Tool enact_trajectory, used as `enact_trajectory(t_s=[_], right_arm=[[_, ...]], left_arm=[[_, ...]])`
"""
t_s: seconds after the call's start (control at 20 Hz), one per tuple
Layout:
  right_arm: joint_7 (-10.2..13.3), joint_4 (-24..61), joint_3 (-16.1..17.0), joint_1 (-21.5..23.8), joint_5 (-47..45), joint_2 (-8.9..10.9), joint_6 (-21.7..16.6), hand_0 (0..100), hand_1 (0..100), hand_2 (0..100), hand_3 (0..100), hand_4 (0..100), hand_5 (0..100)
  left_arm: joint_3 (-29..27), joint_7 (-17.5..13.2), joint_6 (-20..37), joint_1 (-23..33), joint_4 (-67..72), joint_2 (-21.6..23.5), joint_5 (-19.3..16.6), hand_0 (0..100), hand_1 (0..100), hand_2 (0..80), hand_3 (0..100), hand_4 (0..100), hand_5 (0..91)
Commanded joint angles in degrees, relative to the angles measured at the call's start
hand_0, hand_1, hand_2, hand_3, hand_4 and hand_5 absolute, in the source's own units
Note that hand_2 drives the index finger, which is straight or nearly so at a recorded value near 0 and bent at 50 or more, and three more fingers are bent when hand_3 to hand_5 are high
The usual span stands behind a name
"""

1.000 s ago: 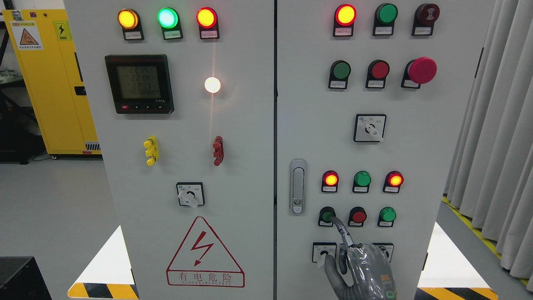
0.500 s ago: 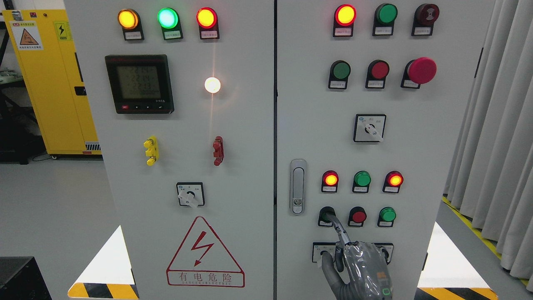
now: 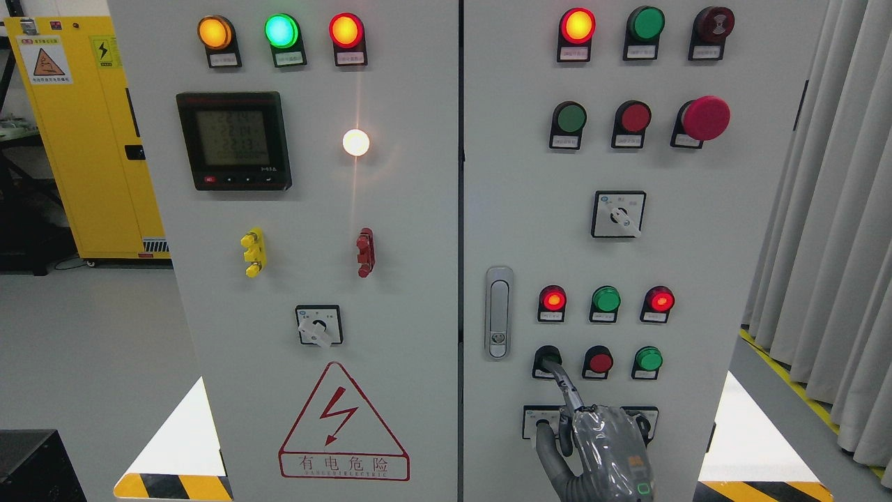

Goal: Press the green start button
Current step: 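Release the green button and lower the right hand away from the cabinet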

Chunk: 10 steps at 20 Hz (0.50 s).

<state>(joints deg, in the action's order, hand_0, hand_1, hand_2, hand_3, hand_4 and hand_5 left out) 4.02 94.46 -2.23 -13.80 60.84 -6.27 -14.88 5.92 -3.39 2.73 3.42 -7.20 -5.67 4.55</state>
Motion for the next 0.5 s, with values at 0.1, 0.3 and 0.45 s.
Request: enact_trajectory(t_s=[0.1, 0.3, 0.45], right_arm=[[0.6, 0.6, -0.1, 0.4, -1.2, -0.06, -0.2, 78, 89, 0, 97, 100, 100], [0.8, 3.3, -0.1, 1.4, -1.4, -0.15, -0.4, 78, 89, 0, 97, 100, 100], [0.9, 5.5, -0.3, 2.6, -1.6, -0.15, -0.8, 78, 90, 0, 97, 100, 100]], left_arm=[[0.1, 0.0, 0.0, 0.0, 0.0, 0.0, 0.0, 12, 56, 0.0, 0, 0, 0.0], [0.1, 0.0, 0.0, 0.0, 0.0, 0.0, 0.0, 12, 56, 0.0, 0, 0, 0.0], [0.0, 0.0, 0.0, 0.0, 0.0, 0.0, 0.0, 12, 56, 0.0, 0, 0, 0.0]])
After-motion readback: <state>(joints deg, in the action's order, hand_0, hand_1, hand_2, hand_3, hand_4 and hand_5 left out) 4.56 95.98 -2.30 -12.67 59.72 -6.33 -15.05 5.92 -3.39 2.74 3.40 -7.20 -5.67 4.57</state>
